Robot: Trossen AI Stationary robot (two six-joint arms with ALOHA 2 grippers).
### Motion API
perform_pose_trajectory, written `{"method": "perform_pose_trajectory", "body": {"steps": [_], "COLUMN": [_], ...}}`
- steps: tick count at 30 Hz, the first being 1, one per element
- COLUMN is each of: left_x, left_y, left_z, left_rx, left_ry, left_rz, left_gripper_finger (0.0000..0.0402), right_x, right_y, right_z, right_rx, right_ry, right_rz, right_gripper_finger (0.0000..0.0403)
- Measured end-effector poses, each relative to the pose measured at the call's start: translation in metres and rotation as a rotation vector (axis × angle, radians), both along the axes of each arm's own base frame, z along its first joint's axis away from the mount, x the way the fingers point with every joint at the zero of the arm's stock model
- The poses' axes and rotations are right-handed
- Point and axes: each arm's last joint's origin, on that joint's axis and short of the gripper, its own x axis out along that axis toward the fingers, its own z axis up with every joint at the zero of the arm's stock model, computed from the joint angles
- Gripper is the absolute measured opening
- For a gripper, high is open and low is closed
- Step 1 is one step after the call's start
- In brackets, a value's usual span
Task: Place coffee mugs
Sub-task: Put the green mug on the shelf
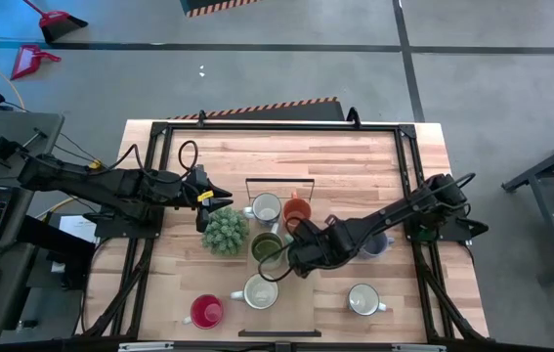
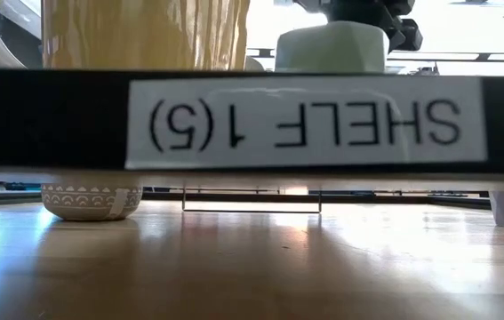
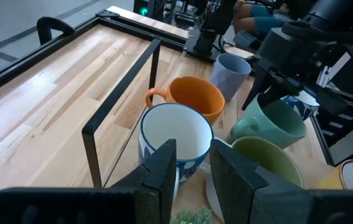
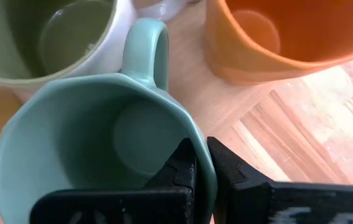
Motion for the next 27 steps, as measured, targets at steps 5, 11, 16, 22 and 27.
{"method": "perform_pose_trajectory", "body": {"steps": [5, 11, 16, 22, 27], "left_x": [0.0, 0.0, 0.0, -0.0001, 0.0], "left_y": [0.0, 0.0, 0.0, 0.0, 0.0], "left_z": [-0.0001, -0.0002, -0.0002, -0.0002, -0.0002], "left_rx": [0.0, 0.001, 0.001, 0.001, 0.001], "left_ry": [0.001, 0.002, 0.002, 0.002, 0.002], "left_rz": [0.0, 0.0, 0.0, 0.0, 0.0], "left_gripper_finger": [0.0087, 0.0087, 0.0087, 0.0087, 0.0087], "right_x": [0.0012, 0.0013, 0.0017, 0.0028, 0.0028], "right_y": [-0.0034, -0.0037, -0.0052, -0.0082, -0.0083], "right_z": [0.0, -0.0001, 0.0, 0.0001, 0.0002], "right_rx": [0.001, 0.002, 0.0, -0.008, -0.014], "right_ry": [0.003, 0.01, 0.011, 0.015, 0.018], "right_rz": [-0.007, 0.01, 0.01, 0.023, 0.036], "right_gripper_finger": [0.0006, 0.0018, 0.002, 0.0021, 0.0027]}}
